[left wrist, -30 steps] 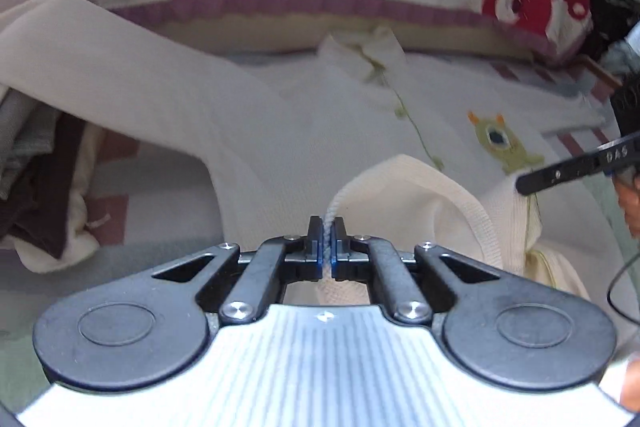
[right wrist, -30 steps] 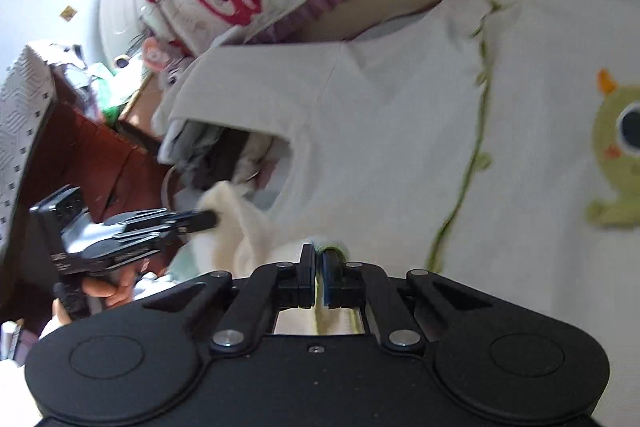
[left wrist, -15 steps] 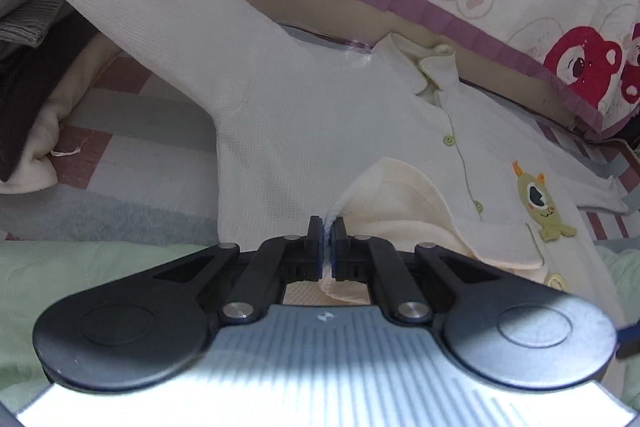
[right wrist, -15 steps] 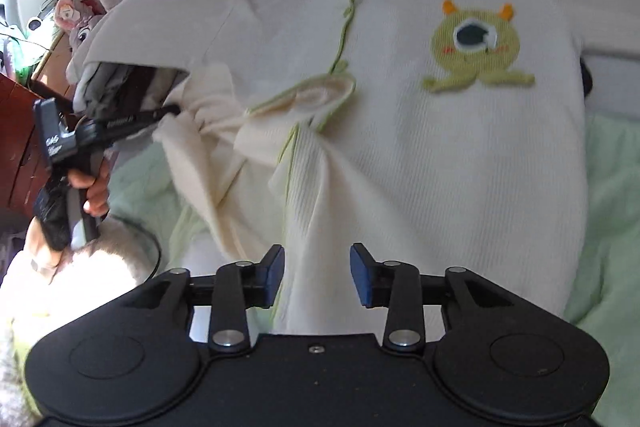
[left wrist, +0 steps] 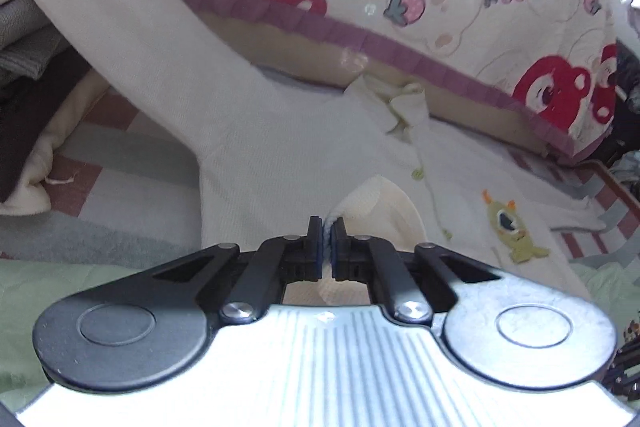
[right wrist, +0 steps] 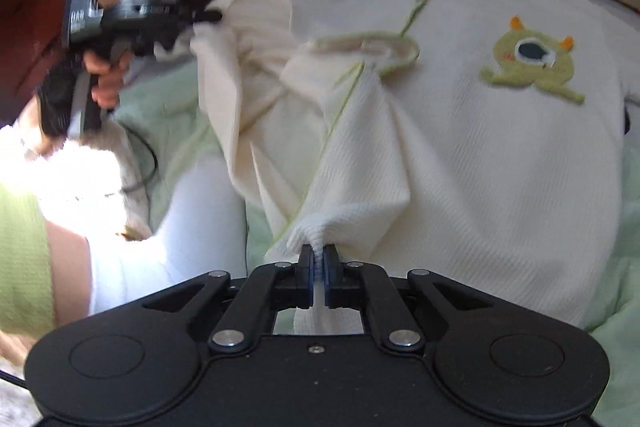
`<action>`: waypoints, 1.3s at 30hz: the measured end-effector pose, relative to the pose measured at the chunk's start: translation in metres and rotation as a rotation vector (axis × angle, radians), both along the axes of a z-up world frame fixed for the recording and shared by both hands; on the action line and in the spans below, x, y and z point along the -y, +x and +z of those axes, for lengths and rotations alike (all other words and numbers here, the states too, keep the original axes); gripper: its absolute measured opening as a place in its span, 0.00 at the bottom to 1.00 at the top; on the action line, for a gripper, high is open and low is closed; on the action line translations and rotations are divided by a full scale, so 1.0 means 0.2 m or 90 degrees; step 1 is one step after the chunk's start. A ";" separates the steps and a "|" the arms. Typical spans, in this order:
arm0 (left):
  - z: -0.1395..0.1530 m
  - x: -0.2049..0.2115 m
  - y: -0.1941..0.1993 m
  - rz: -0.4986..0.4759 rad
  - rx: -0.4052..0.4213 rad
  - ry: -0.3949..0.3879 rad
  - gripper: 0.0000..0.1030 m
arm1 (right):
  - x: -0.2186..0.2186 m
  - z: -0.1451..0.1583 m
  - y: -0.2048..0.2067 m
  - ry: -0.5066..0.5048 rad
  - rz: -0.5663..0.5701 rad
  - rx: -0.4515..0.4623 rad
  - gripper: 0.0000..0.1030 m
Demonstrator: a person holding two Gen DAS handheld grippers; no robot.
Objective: Fold clothes
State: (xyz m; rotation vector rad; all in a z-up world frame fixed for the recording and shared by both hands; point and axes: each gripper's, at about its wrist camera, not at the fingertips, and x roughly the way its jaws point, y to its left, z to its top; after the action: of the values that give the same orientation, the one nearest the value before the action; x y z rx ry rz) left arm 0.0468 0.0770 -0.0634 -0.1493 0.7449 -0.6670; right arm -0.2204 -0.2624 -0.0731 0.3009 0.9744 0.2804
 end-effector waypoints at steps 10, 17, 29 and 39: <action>-0.09 0.06 -0.01 -0.003 -0.052 0.061 0.04 | 0.18 0.08 0.21 -0.226 -0.173 0.057 0.12; -0.13 0.05 0.01 0.018 -0.078 0.068 0.04 | -0.06 -0.01 0.26 0.025 -0.032 0.098 0.29; -0.13 0.04 0.01 0.026 -0.082 0.067 0.04 | -0.19 -0.07 0.25 -0.047 0.046 0.140 0.00; -0.12 0.04 0.00 0.030 -0.073 0.068 0.04 | 0.27 0.24 -0.18 -0.169 -0.162 0.125 0.00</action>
State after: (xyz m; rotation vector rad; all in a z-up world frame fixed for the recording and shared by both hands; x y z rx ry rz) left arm 0.0460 0.0698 -0.0871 -0.1072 0.8824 -0.5756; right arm -0.2565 -0.3156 -0.0253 0.1482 0.7591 -0.0532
